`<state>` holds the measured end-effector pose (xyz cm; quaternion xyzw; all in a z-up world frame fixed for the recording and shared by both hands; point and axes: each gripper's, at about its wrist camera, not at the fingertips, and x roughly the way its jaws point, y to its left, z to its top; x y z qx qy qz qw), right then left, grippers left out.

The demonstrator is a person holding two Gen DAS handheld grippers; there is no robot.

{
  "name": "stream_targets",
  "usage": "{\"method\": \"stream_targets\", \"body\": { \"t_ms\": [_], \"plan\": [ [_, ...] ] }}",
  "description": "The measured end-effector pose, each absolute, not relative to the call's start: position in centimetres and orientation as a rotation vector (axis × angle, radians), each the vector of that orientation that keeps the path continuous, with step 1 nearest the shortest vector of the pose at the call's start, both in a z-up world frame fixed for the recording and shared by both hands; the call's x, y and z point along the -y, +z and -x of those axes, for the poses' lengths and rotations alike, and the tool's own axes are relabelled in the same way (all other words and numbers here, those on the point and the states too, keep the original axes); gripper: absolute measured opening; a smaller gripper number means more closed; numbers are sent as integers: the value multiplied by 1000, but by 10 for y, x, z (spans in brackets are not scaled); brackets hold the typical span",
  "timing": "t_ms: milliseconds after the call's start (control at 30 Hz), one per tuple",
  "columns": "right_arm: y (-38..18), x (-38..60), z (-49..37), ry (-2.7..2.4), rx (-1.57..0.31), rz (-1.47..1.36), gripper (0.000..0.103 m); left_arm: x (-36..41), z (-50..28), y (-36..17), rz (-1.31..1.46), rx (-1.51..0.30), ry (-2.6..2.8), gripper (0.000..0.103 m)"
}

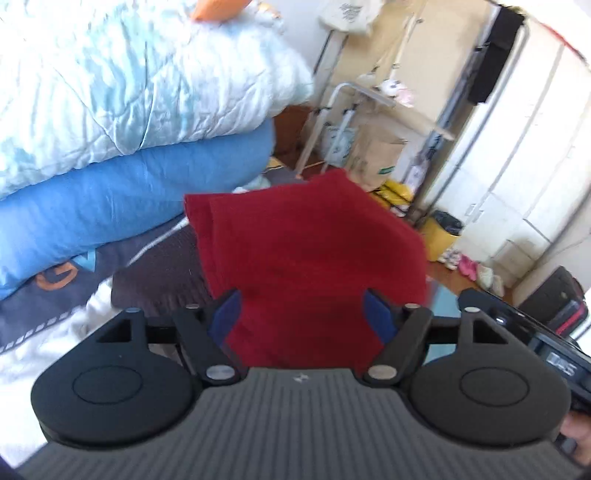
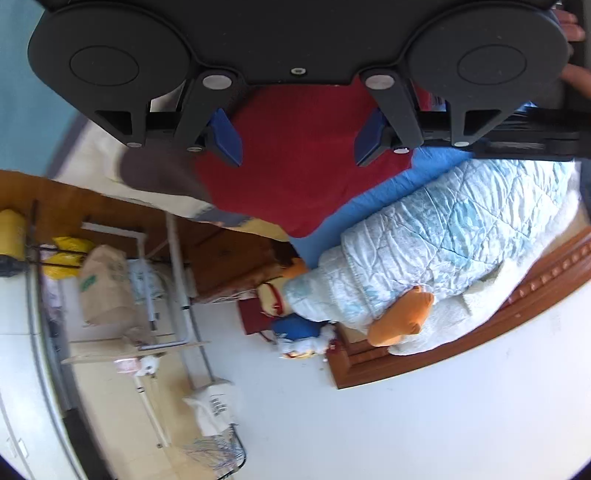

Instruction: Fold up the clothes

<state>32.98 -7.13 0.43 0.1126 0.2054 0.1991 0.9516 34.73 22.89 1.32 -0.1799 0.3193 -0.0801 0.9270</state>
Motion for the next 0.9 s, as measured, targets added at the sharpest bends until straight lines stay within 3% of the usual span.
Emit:
{"method": "stream_targets", "body": {
  "t_ms": [167, 267, 833, 900],
  "plan": [
    [3, 99, -260, 456, -429, -274, 82, -205, -271, 26, 347, -649, -245, 80],
    [2, 113, -218, 418, -437, -267, 82, -181, -235, 32, 208, -674, -270, 84],
    [30, 141, -81, 236, -576, -263, 82, -74, -109, 27, 14, -734, -191, 92],
    [26, 144, -69, 222, -568, -269, 82, -65, -103, 21, 4, -714, -181, 98]
  ]
}}
